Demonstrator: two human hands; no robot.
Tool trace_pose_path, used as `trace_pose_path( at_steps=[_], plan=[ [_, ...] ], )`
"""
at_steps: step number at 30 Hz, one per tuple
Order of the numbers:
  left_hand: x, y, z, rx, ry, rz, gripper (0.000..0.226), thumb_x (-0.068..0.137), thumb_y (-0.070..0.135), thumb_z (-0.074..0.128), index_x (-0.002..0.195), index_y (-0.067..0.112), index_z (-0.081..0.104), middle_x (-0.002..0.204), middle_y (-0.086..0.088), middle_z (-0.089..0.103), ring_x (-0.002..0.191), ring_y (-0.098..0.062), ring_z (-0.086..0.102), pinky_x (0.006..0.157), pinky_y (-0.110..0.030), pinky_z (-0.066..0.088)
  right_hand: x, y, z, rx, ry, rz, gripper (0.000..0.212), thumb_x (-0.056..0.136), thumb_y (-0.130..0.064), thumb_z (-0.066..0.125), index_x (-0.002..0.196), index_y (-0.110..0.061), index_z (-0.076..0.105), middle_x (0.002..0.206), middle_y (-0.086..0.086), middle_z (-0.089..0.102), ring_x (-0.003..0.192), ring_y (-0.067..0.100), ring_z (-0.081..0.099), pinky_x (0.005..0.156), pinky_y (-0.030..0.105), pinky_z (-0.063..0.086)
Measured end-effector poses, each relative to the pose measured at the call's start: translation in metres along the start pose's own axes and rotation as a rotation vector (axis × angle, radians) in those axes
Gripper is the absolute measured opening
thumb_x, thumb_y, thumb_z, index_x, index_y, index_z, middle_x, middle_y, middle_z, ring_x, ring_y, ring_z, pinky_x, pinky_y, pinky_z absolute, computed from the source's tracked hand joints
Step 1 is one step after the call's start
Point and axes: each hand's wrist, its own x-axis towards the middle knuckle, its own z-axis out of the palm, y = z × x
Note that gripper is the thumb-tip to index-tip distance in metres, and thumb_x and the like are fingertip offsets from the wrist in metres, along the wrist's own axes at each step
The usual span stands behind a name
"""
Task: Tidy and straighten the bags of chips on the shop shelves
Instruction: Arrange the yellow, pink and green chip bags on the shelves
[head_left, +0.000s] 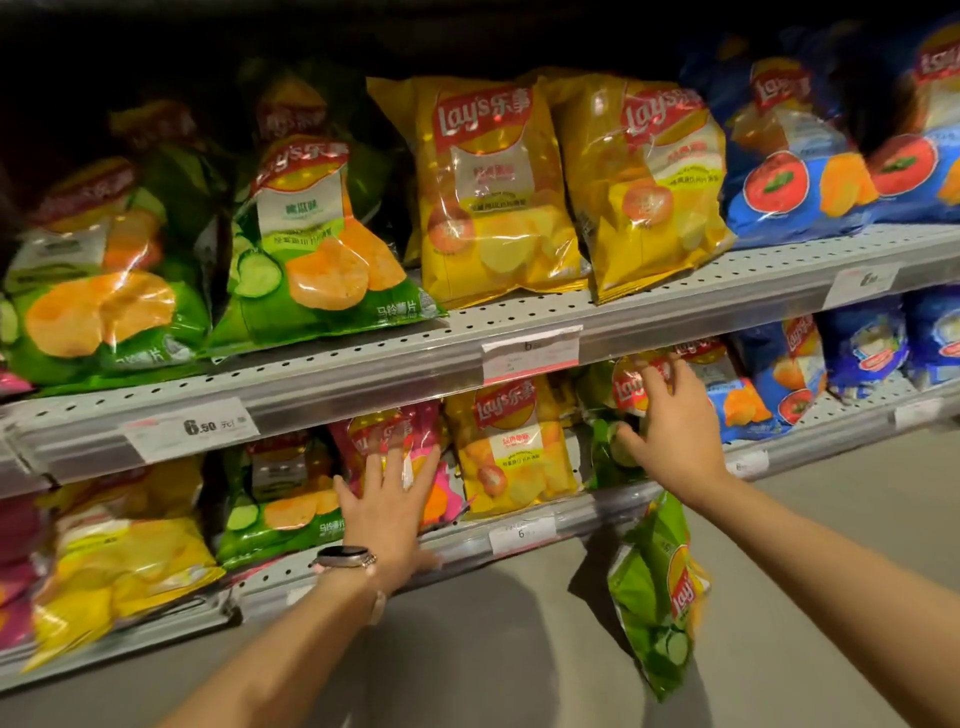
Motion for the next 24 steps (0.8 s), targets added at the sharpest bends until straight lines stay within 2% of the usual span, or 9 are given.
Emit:
trace_pose_path(
  at_steps=[3,6,11,16,20,24],
  plan=[
    [0.004,0.000,0.005,-0.021,-0.016,-0.009,0.123,0.071,0.055,0.076,0.147,0.038,-0.020,0.159,-0.009,-0.005,0.146,-0.035,-0.004,0.113,-0.060,0.012,0.004,0.003,0.012,0.016,-0.052,0.115,0.078,0.075,-0.033,0.076,0.139,-0.014,0.036,0.149,0.020,0.024,0.133,0.040,0.030,0.099,0.050,0.041],
    [0.005,-0.003,0.006,0.010,0.009,0.021,0.114,0.080,0.042,0.074,0.148,0.036,-0.018,0.158,-0.010,0.000,0.145,-0.036,0.002,0.115,-0.053,0.020,0.008,0.004,0.024,0.104,-0.124,0.210,0.082,0.076,-0.032,0.076,0.142,-0.019,0.029,0.154,0.017,0.014,0.139,0.039,0.024,0.101,0.049,0.040],
    [0.009,-0.009,0.009,0.009,0.027,0.066,0.105,0.086,0.028,0.069,0.150,0.034,-0.014,0.158,-0.011,-0.003,0.144,-0.035,0.004,0.114,-0.046,0.026,0.013,0.007,0.040,0.079,-0.146,0.241,0.085,0.079,-0.027,0.075,0.146,-0.021,0.023,0.155,0.019,0.010,0.135,0.044,0.030,0.100,0.050,0.042],
    [0.014,-0.009,0.013,0.004,0.034,0.068,0.103,0.086,0.022,0.069,0.150,0.035,-0.010,0.159,-0.011,-0.006,0.145,-0.037,0.001,0.115,-0.047,0.025,0.018,0.008,0.047,0.024,-0.128,0.238,0.085,0.082,-0.019,0.072,0.149,-0.024,0.019,0.150,0.022,0.018,0.127,0.046,0.038,0.094,0.051,0.046],
    [0.016,-0.011,0.015,0.011,0.049,0.070,0.103,0.084,0.025,0.071,0.150,0.034,-0.007,0.158,-0.012,0.002,0.143,-0.037,0.009,0.113,-0.047,0.029,0.016,0.011,0.049,0.077,-0.048,0.230,0.079,0.079,-0.018,0.075,0.144,-0.019,0.030,0.145,0.022,0.027,0.125,0.046,0.038,0.092,0.053,0.046],
    [0.017,-0.011,0.018,0.012,0.068,0.074,0.107,0.081,0.029,0.074,0.150,0.034,-0.008,0.156,-0.013,0.008,0.142,-0.037,0.012,0.111,-0.047,0.032,0.011,0.012,0.048,0.141,0.042,0.230,0.082,0.077,-0.018,0.077,0.144,-0.020,0.029,0.145,0.021,0.029,0.127,0.045,0.038,0.091,0.055,0.045]
  ],
)
